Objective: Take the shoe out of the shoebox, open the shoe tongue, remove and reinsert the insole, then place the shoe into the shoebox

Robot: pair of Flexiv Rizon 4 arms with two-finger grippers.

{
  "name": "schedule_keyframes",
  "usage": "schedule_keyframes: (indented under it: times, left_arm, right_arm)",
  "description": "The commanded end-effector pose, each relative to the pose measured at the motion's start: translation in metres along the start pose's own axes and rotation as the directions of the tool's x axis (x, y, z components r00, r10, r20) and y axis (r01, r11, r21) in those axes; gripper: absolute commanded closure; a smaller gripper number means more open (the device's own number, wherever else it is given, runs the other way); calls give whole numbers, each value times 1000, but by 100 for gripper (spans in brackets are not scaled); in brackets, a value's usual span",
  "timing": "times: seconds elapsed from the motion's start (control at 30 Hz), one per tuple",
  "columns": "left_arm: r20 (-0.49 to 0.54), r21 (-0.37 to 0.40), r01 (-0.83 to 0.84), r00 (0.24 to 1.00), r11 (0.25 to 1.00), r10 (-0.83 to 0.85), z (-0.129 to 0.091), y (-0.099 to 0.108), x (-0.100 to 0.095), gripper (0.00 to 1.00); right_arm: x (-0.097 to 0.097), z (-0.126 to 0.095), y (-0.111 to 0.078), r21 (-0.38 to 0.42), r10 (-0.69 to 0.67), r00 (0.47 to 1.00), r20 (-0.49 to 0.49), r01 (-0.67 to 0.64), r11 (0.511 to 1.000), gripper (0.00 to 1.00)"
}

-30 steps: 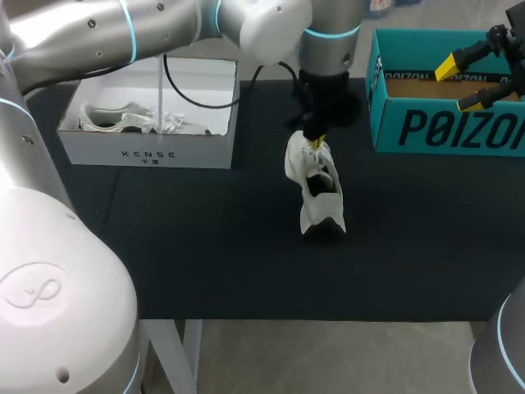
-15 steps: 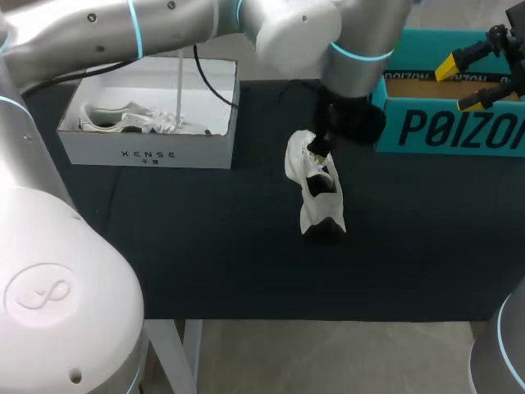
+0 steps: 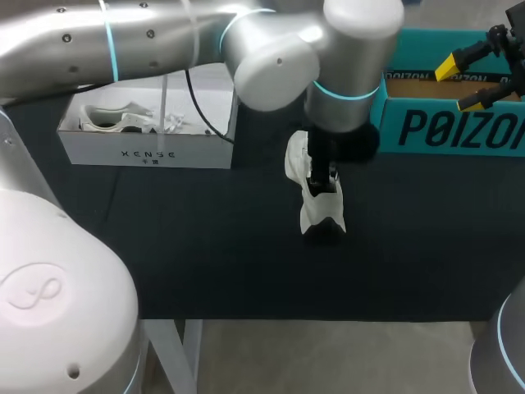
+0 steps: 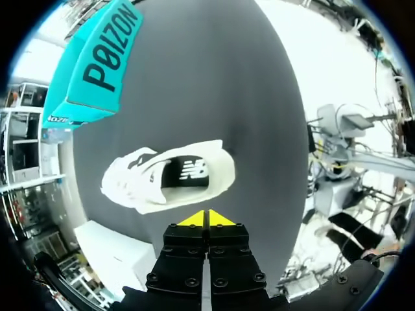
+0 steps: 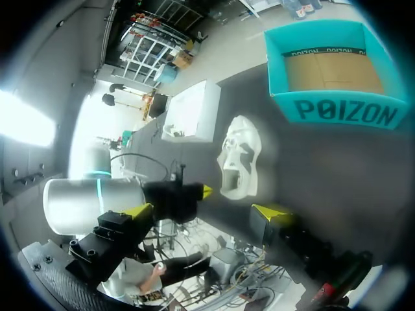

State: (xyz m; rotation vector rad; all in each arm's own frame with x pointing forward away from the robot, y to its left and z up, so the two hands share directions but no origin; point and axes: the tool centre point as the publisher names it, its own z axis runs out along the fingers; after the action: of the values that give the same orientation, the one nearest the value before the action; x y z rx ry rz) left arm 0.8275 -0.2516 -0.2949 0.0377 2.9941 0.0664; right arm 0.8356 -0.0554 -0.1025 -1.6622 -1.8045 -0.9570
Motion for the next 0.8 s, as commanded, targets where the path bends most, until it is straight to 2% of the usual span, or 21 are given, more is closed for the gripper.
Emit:
schedule_keyframes:
  times: [0.03,0.07,0.13,0.17,0.2,0.23,0.27,0.47,0.6,0.8]
  left_arm:
    - [-22,117,41,999,992,-39,12,-1,5,100]
    - [-29,124,32,999,992,-29,13,-3,7,99]
    - [-57,131,29,998,991,-22,19,-7,7,73]
    - [-67,135,19,998,991,-10,21,-10,8,55]
    - [-84,132,9,996,991,2,24,-13,9,25]
    - [-95,135,-3,995,991,16,26,-16,10,3]
    - [-102,133,-15,994,991,29,28,-18,11,0]
    - [-92,92,-59,993,994,68,35,-28,12,0]
    - [-67,107,-81,994,991,88,44,-34,10,0]
    - [-45,132,-66,996,989,72,58,-36,26,0]
  right_arm:
    - [-1,0,2,3,0,1000,2,0,1000,0]
    - [-1,0,2,3,0,1000,2,0,1000,0]
    - [-1,0,2,3,0,1000,2,0,1000,0]
    - [-1,0,2,3,0,1000,2,0,1000,0]
    - [-1,0,2,3,0,1000,2,0,1000,0]
    - [-1,0,2,3,0,1000,2,0,1000,0]
    - [-1,0,2,3,0,1000,2,0,1000,0]
    - [-1,0,2,3,0,1000,2,0,1000,0]
    - [-1,0,2,3,0,1000,2,0,1000,0]
    - [-1,0,2,3,0,1000,2,0,1000,0]
